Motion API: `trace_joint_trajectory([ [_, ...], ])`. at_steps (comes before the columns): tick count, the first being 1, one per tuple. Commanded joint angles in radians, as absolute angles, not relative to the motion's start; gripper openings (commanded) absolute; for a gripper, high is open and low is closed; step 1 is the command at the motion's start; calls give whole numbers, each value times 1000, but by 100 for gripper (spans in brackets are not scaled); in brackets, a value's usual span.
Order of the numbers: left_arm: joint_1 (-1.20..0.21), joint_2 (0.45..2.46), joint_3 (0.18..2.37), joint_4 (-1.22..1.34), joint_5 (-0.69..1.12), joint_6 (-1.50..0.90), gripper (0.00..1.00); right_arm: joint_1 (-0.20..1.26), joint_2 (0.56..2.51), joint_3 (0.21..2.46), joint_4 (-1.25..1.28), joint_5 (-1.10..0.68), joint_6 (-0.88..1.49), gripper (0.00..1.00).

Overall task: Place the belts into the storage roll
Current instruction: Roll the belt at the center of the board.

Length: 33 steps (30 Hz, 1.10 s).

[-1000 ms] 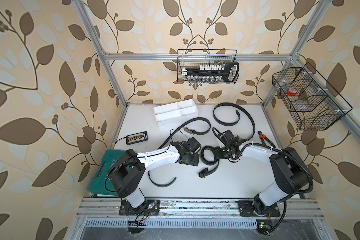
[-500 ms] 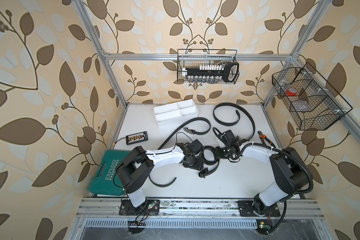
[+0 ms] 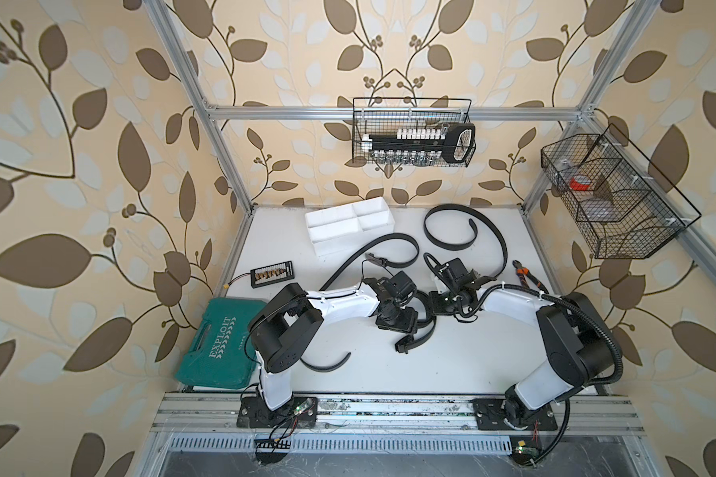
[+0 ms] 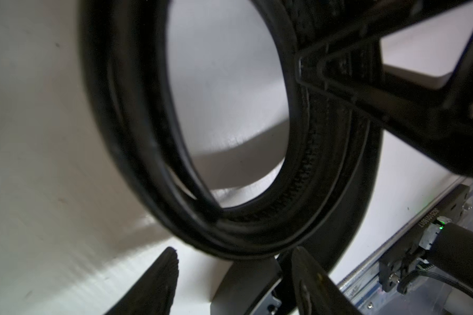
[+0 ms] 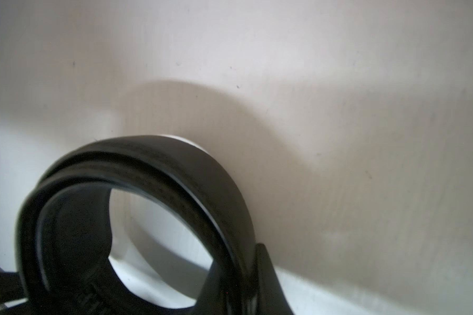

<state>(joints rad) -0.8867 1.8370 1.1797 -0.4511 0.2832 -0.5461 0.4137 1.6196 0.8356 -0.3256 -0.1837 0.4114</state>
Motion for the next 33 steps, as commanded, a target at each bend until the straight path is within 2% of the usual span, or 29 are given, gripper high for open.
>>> trace_joint_trajectory([
  [1,-923,1850,1207,-496,306,-507,62,410,1633,812,-336,-181,423,0],
  [6,-936,1835,1174,-521,268,-484,51,408,1638,815,-335,-183,422,0],
  [8,-936,1817,1156,-535,237,-479,40,408,1638,815,-336,-181,422,0],
  [12,-934,1795,1153,-574,163,-481,30,406,1636,812,-337,-174,423,0],
  [19,-886,1788,1166,-643,36,-502,5,405,1581,799,-379,-93,417,0],
  [23,-822,1764,1140,-647,-9,-524,0,406,1550,803,-433,-34,389,0],
  [27,-754,1774,1154,-654,-44,-533,0,429,1536,815,-481,-6,357,0],
  [33,-708,1888,1307,-652,-60,-529,0,539,1580,861,-519,-15,332,0],
])
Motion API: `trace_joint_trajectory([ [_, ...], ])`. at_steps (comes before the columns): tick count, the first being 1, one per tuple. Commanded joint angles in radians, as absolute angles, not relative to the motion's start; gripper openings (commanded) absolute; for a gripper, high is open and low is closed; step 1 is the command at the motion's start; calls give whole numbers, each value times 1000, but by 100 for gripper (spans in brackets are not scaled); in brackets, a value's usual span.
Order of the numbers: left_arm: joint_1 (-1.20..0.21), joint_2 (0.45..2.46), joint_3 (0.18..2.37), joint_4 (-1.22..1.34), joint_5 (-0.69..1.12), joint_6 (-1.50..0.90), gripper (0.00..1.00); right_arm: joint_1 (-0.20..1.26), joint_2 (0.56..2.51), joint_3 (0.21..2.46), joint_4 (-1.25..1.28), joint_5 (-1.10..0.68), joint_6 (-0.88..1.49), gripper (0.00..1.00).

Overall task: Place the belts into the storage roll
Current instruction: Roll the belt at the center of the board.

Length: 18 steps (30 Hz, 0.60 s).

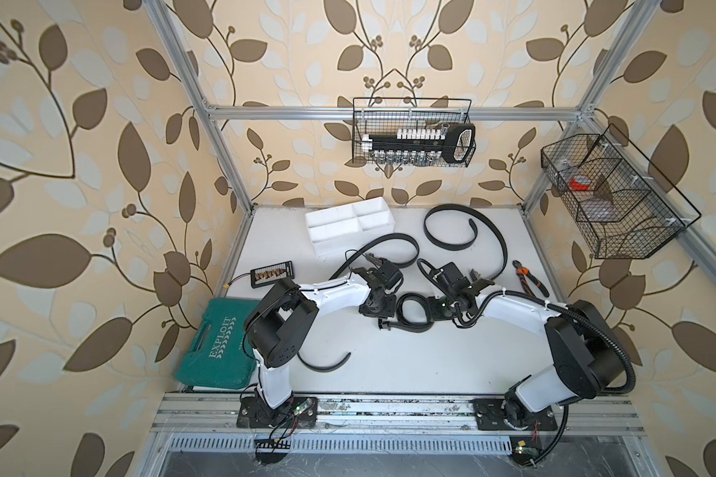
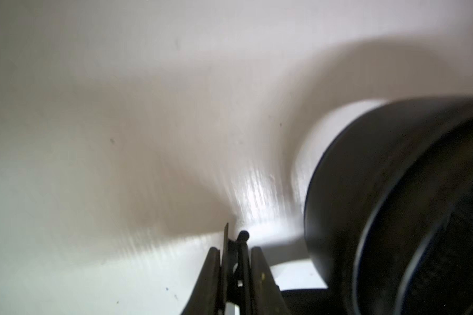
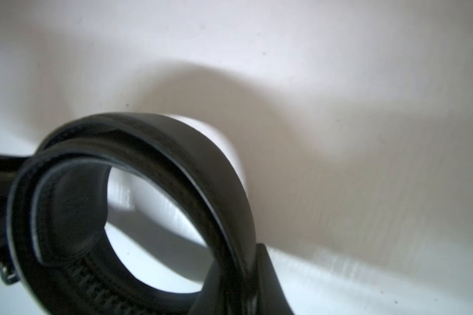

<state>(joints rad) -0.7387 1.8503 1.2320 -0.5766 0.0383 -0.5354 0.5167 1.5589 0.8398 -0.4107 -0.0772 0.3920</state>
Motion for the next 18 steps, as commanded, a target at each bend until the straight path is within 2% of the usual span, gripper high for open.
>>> trace_joint_trajectory([
  [1,-706,1917,1346,-657,-64,-533,0,549,1595,865,-516,-20,337,0],
  [6,-692,2003,1433,-643,-47,-599,0,591,1655,879,-509,-28,348,0],
  [15,-689,1982,1321,-536,20,-681,0,617,1717,897,-511,0,381,0],
  [16,-688,1952,1285,-515,17,-689,1,607,1710,892,-504,-10,387,0],
  [18,-683,1909,1240,-493,26,-699,11,595,1705,888,-493,-19,395,0],
])
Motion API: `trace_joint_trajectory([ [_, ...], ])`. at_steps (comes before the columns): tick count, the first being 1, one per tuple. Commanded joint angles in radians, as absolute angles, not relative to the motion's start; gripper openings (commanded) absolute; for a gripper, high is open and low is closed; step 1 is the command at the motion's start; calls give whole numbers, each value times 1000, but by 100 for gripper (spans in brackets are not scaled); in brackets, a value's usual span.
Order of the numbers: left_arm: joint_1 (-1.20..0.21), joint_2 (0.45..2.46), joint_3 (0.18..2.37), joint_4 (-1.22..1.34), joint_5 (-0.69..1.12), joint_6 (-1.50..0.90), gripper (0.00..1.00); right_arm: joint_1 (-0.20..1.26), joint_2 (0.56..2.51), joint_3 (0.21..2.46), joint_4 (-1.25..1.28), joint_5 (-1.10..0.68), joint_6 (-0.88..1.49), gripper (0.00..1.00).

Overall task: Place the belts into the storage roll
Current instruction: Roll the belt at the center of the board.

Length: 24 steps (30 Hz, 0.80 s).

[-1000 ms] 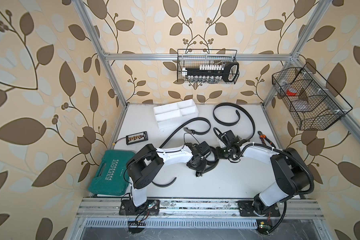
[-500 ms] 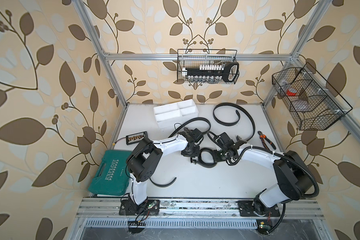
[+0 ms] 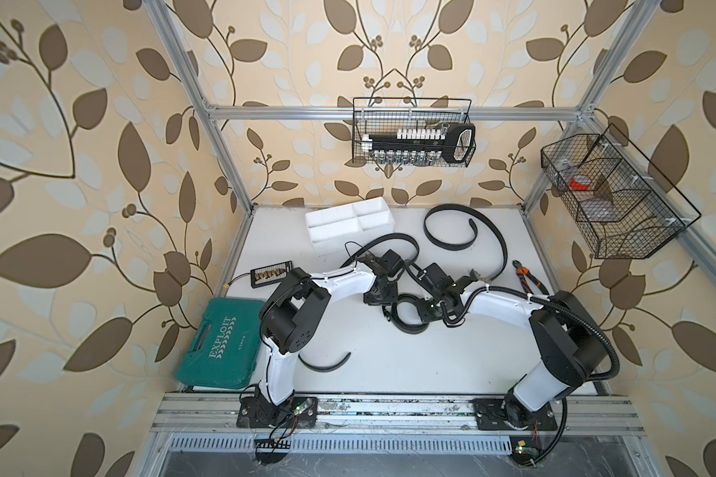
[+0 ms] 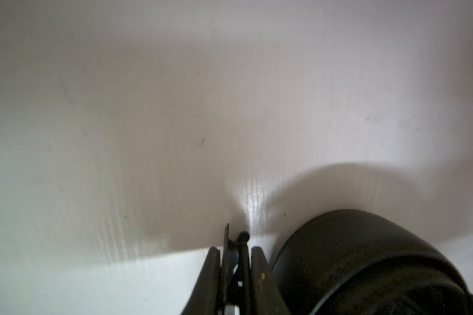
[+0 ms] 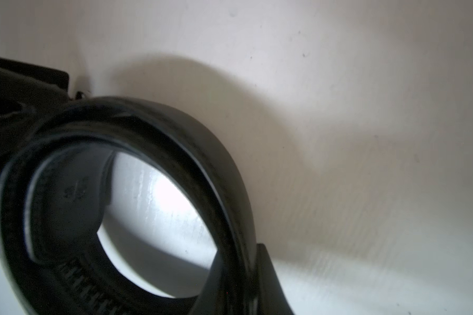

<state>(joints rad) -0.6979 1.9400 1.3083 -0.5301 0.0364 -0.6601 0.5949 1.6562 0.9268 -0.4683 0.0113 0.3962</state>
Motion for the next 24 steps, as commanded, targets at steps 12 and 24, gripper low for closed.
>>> trace_joint_trajectory([
  [12,-672,1802,1181,-506,81,-685,39,555,1734,906,-478,-70,440,0],
  [24,-606,1650,1143,-560,86,-655,83,552,1776,972,-540,-63,430,0],
])
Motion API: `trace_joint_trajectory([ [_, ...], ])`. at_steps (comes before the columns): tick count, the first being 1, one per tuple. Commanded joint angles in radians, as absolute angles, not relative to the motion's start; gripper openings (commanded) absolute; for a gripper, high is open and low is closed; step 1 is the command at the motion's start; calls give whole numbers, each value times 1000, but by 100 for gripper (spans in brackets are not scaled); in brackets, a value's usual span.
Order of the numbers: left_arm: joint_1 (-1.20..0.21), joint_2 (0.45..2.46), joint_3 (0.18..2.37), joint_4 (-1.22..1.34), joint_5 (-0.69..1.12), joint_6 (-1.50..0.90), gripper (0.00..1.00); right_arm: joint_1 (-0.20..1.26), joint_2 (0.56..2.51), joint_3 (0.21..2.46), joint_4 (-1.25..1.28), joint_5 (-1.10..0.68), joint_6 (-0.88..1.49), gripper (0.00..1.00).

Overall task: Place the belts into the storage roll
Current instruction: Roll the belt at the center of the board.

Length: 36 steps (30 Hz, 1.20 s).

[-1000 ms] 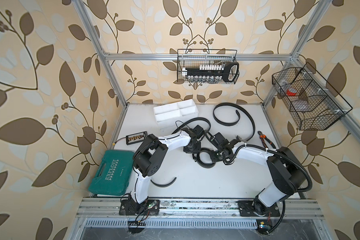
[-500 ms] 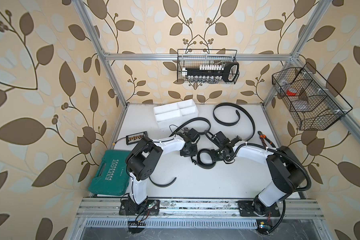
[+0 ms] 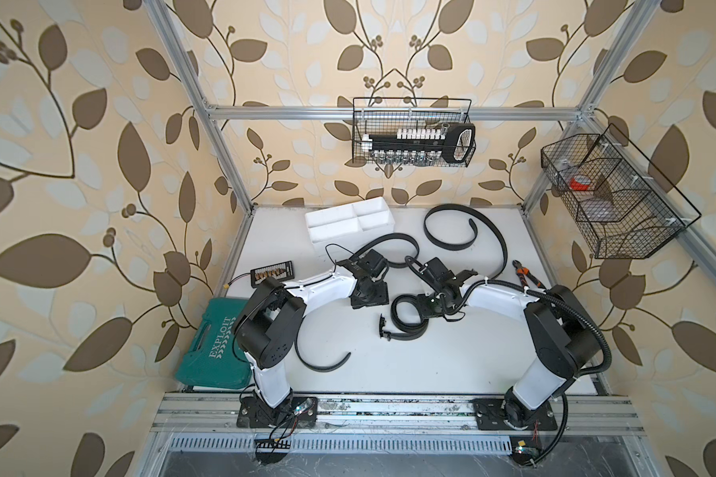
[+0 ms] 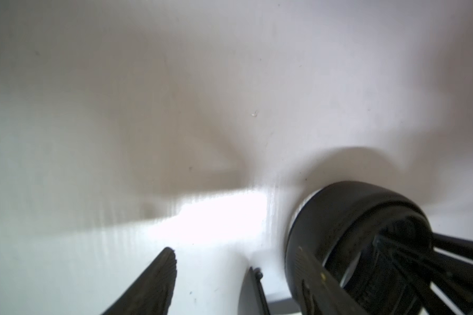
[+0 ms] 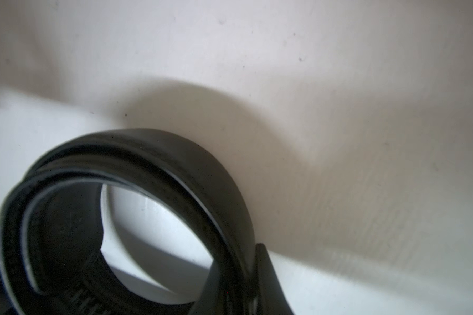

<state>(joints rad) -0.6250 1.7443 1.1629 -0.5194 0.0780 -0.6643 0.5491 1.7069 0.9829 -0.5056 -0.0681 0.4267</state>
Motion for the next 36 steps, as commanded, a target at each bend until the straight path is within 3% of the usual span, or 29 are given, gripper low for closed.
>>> trace_joint_trajectory([
  [1,-600,1619,1122,-559,97,-654,90,552,1779,976,-541,-63,429,0],
  [3,-596,1557,1069,-541,135,-652,99,553,1783,980,-543,-63,427,0],
  [12,-689,1390,827,-379,331,-863,99,549,1780,975,-545,-57,420,0],
  [20,-836,1481,821,-241,310,-1063,99,548,1777,968,-543,-55,419,0],
  [36,-811,1609,897,-209,247,-1058,99,548,1744,944,-552,-41,406,0],
])
